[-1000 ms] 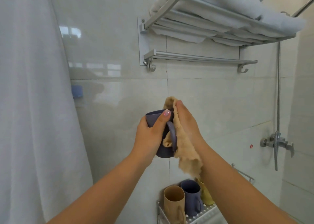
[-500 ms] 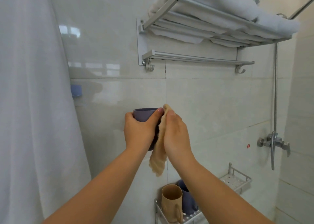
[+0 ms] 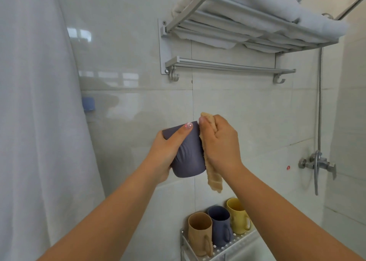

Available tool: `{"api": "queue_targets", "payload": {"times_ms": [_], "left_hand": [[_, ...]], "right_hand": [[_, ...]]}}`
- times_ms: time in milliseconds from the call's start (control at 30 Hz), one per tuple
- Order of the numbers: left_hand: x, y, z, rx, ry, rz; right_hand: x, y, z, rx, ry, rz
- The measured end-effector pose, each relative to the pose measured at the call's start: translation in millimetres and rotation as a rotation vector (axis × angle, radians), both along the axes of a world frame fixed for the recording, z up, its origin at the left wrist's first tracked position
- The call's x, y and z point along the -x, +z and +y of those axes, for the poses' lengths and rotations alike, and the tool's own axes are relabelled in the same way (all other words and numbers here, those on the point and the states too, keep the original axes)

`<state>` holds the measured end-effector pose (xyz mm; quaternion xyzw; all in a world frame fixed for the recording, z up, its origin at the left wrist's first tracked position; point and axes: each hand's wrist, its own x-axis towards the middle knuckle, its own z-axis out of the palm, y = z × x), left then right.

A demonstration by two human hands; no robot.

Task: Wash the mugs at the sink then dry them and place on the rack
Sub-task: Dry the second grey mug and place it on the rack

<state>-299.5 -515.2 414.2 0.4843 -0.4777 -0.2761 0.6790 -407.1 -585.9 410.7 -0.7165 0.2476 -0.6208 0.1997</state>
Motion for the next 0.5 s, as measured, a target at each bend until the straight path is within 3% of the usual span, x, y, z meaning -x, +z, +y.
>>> {"api": "queue_targets", "payload": {"times_ms": [67, 133, 267, 367, 500], "left_hand": [[1.2, -1.0, -6.4, 0.041, 0.121, -0.073], [3.4, -1.0, -9.4, 0.063, 0.201, -0.146], [1.6, 2.9, -11.5, 0.071, 0.225, -0.224], [9.4, 1.1, -10.3, 0.106, 0.303, -0.113], [23.6, -2.0, -11.1, 0.122, 0.41, 0.066]], "right_hand": [[0.0, -6.4, -4.0, 0.169, -0.227, 0.223], [0.4, -10.4, -8.8, 0.279, -0.364, 0.317], [1.7, -6.6, -12.8, 0.27, -0.319, 0.293], [-0.4, 1.2, -9.8, 0.069, -0.099, 0.092], [-13.9, -2.6, -2.3, -0.217, 0.016, -0.251]]}}
